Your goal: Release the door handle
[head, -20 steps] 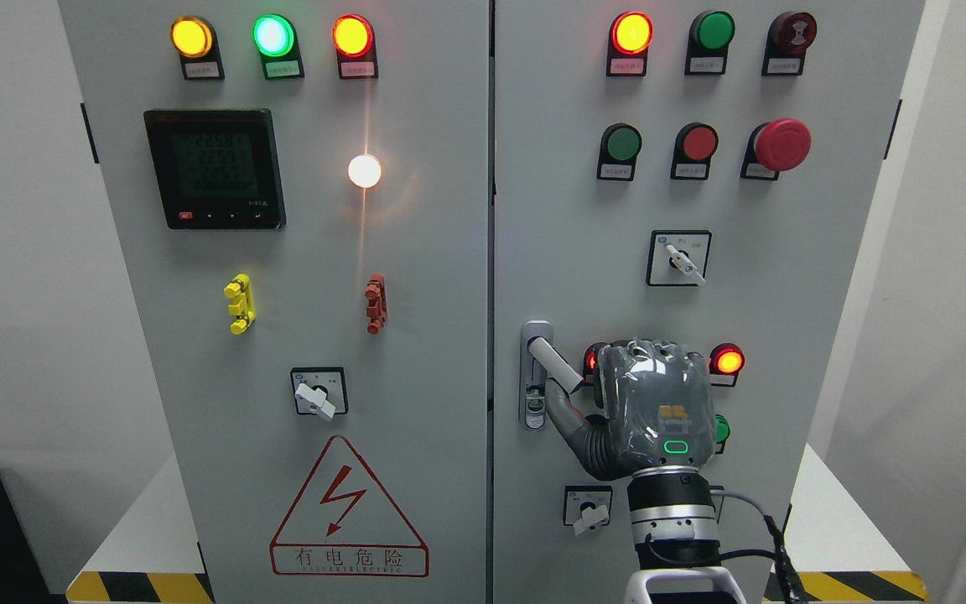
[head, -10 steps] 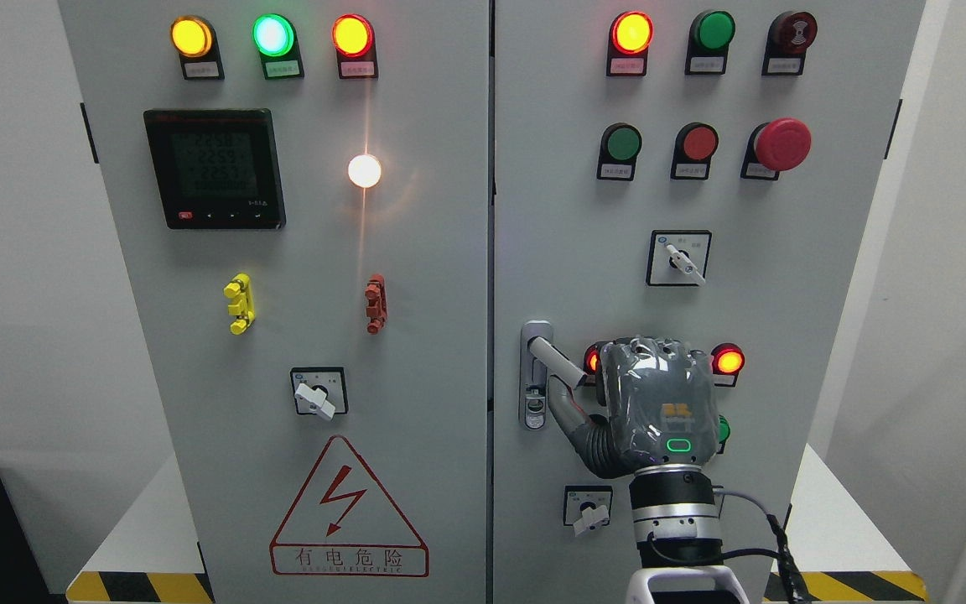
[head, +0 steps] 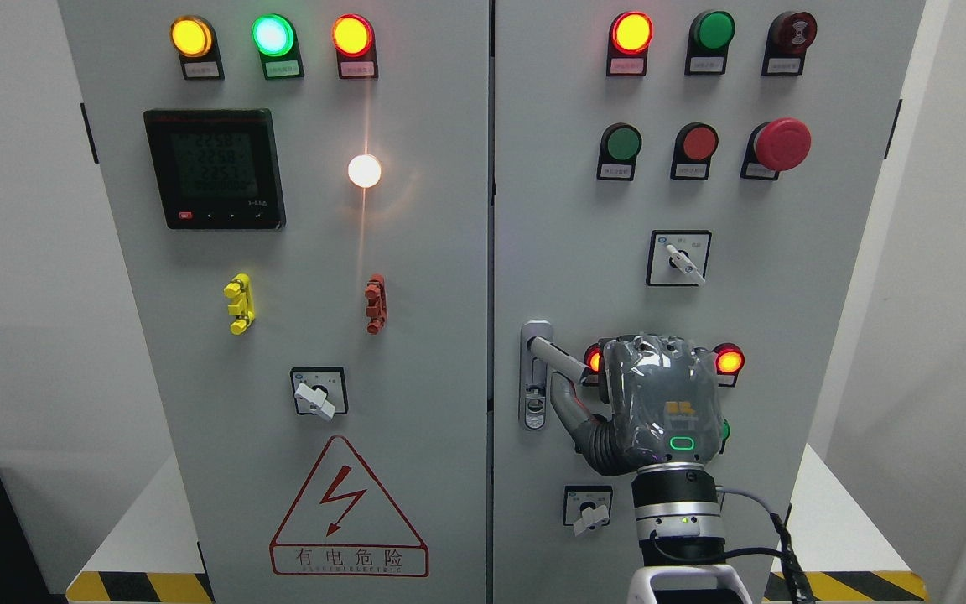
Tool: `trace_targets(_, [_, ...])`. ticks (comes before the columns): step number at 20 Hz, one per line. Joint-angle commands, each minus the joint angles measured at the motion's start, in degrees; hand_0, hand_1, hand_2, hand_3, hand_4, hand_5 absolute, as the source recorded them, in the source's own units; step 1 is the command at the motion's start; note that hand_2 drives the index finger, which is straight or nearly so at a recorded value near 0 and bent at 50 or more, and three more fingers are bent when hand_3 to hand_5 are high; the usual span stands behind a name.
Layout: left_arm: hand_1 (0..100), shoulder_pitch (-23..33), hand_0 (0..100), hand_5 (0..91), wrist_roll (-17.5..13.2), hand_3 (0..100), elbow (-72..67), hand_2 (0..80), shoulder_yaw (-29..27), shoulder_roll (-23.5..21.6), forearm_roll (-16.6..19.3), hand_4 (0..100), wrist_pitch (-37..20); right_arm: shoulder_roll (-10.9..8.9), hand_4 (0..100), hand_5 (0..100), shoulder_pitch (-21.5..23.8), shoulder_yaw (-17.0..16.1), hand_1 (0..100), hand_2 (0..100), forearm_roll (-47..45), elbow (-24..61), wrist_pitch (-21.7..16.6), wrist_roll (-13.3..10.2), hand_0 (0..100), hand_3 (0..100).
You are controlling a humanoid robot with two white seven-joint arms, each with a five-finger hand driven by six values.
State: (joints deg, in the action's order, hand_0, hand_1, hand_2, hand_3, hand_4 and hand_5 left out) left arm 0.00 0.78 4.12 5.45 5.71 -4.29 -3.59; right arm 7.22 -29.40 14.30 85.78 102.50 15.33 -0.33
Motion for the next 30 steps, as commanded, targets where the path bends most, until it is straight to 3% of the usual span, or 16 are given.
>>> trace_targets(1, [56,1.0,12,0.0,0.0,0,0.0,0.0,0.0,0.0,0.1,0,0.0,-0.01,100,100,-0.1,-0.6,44,92,0.0,0.4,0.0,0.0,40,100])
trace_targets(30, [56,1.0,12,0.0,0.0,0,0.0,0.0,0.0,0.0,0.0,0,0.0,-0.19,100,100,-0.2,-0.7,42,90,-0.1,0.6,0.0,-0.1,41,100])
